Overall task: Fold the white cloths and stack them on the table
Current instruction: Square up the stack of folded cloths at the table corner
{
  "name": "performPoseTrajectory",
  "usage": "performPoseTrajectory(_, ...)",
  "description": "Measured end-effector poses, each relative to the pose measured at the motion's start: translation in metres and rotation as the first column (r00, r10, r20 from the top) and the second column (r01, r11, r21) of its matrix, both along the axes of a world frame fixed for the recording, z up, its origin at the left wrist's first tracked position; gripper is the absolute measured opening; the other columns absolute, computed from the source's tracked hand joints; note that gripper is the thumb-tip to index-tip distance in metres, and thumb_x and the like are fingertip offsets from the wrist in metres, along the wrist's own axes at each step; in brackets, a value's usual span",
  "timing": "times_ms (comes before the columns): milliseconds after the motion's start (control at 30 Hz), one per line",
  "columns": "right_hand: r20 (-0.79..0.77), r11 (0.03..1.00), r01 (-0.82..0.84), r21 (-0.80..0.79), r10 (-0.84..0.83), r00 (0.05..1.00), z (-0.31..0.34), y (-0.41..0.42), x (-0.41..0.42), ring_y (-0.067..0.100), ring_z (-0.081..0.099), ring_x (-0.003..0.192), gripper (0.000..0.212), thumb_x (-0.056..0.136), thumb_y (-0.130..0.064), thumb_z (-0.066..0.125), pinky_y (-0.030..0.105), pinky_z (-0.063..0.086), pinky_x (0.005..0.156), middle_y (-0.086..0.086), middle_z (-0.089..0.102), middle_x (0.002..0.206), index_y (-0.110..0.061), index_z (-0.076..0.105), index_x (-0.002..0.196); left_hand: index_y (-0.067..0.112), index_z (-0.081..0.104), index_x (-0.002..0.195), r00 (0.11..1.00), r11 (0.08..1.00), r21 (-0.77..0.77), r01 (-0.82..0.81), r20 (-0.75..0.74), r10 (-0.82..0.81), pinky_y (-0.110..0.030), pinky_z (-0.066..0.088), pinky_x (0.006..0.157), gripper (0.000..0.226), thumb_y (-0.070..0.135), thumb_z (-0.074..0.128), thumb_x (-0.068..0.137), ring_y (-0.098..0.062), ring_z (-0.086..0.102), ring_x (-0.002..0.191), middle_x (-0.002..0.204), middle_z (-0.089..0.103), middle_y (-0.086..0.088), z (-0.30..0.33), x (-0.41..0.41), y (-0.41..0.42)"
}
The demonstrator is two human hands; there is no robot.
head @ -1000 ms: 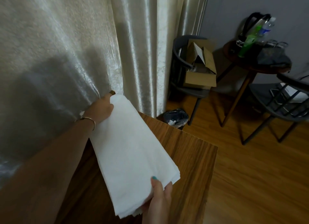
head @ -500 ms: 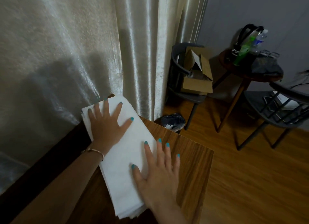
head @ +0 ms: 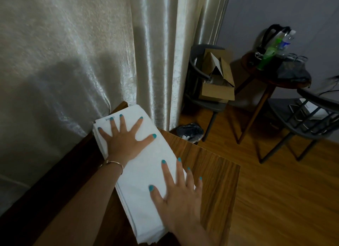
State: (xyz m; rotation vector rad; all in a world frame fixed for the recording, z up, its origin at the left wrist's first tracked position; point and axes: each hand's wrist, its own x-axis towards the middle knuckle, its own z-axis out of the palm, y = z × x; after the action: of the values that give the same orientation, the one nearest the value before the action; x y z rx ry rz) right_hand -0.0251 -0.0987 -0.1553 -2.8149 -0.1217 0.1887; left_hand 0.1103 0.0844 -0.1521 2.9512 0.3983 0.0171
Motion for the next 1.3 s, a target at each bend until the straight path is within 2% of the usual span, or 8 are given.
performPoseTrajectory(467, 0.018, 1.0, 0.001, -0.007, 0.0, 1.0, -0.01, 0.0, 0.002, 0.035, -0.003, 0.147, 0.068, 0.082, -0.077, -0.002, 0.062, -0.013, 0.107, -0.003, -0.013, 0.162, -0.051, -0.021, 0.142, 0.057, -0.004, 0.143, 1.0, 0.999, 0.04, -0.014, -0.022, 0.015, -0.071, -0.007, 0.107, 0.088, 0.094, 0.003, 0.062, -0.037, -0.007, 0.146, 0.162, -0.003, -0.006, 0.009, -0.006, -0.007)
performPoseTrajectory(600, 0.011, 0.999, -0.032, -0.009, 0.032, 0.999, -0.01, -0.002, 0.003, 0.035, -0.001, 0.147, 0.068, 0.082, -0.077, -0.004, 0.063, -0.008, 0.109, -0.002, -0.015, 0.161, -0.051, -0.021, 0.142, 0.047, 0.014, 0.148, 0.993, 0.993, 0.09, -0.073, 0.103, 0.064, -0.072, -0.002, 0.107, 0.077, 0.081, 0.018, 0.079, -0.037, 0.004, 0.146, 0.16, 0.013, -0.01, 0.012, -0.023, -0.017)
performPoseTrajectory(700, -0.045, 0.996, -0.08, 0.033, 0.082, 0.996, -0.007, -0.008, 0.007, 0.033, -0.002, 0.147, 0.068, 0.082, -0.078, 0.002, 0.059, -0.003, 0.112, -0.003, -0.017, 0.161, -0.054, -0.022, 0.14, 0.037, 0.023, 0.149, 0.967, 0.977, -0.031, -0.209, 0.141, 0.211, -0.07, 0.008, 0.11, 0.071, 0.071, 0.025, 0.087, -0.033, 0.004, 0.147, 0.16, 0.014, -0.01, 0.013, -0.043, -0.027)
performPoseTrajectory(867, -0.263, 0.922, -0.064, 0.382, 0.175, 0.949, 0.011, -0.036, 0.042, 0.025, 0.028, 0.142, 0.097, 0.061, -0.082, 0.048, 0.047, 0.037, 0.097, -0.016, 0.001, 0.16, -0.067, -0.016, 0.133, 0.057, 0.001, 0.14, 0.884, 0.793, -0.439, -0.422, -0.004, 0.467, -0.058, 0.024, 0.111, 0.094, 0.09, 0.041, 0.062, -0.031, -0.004, 0.147, 0.159, -0.013, 0.005, -0.004, -0.082, -0.024)
performPoseTrajectory(967, -0.334, 0.881, -0.105, 0.461, 0.282, 0.899, 0.015, -0.042, 0.066, 0.024, 0.021, 0.144, 0.113, 0.049, -0.081, 0.062, 0.048, 0.033, 0.108, -0.01, 0.003, 0.161, -0.07, -0.016, 0.13, 0.069, 0.002, 0.132, 0.831, 0.611, -0.668, -0.424, -0.019, 0.556, -0.047, 0.041, 0.101, 0.102, 0.087, 0.061, 0.051, -0.031, 0.032, 0.135, 0.155, 0.008, 0.004, -0.007, -0.089, -0.029)
performPoseTrajectory(1033, -0.359, 0.837, -0.117, 0.534, 0.351, 0.865, 0.01, -0.042, 0.074, 0.02, 0.025, 0.142, 0.114, 0.051, -0.078, 0.065, 0.046, 0.035, 0.11, -0.011, 0.009, 0.16, -0.071, -0.015, 0.13, 0.066, 0.01, 0.134, 0.798, 0.557, -0.711, -0.429, -0.011, 0.602, -0.041, 0.047, 0.094, 0.106, 0.083, 0.068, 0.046, -0.027, 0.045, 0.124, 0.148, 0.026, -0.002, -0.006, -0.086, -0.03)
performPoseTrajectory(1200, -0.339, 0.763, -0.239, 0.601, 0.514, 0.788, 0.002, -0.047, 0.099, 0.013, 0.025, 0.141, 0.11, 0.053, -0.084, 0.061, 0.043, 0.032, 0.112, -0.016, 0.014, 0.158, -0.069, -0.015, 0.132, 0.054, 0.019, 0.141, 0.716, 0.476, -0.779, -0.409, 0.049, 0.696, -0.031, 0.047, 0.091, 0.113, 0.076, 0.076, 0.046, -0.016, 0.049, 0.118, 0.146, 0.037, 0.004, -0.007, -0.084, -0.038)
performPoseTrajectory(1300, -0.349, 0.696, -0.294, 0.655, 0.624, 0.7, 0.003, -0.055, 0.13, 0.011, 0.023, 0.141, 0.112, 0.055, -0.08, 0.066, 0.042, 0.03, 0.114, -0.017, 0.013, 0.158, -0.067, -0.011, 0.135, 0.052, 0.02, 0.141, 0.624, 0.404, -0.786, -0.468, 0.03, 0.781, -0.036, 0.045, 0.099, 0.111, 0.075, 0.076, 0.048, -0.021, 0.045, 0.125, 0.147, 0.033, 0.001, -0.006, -0.077, -0.052)
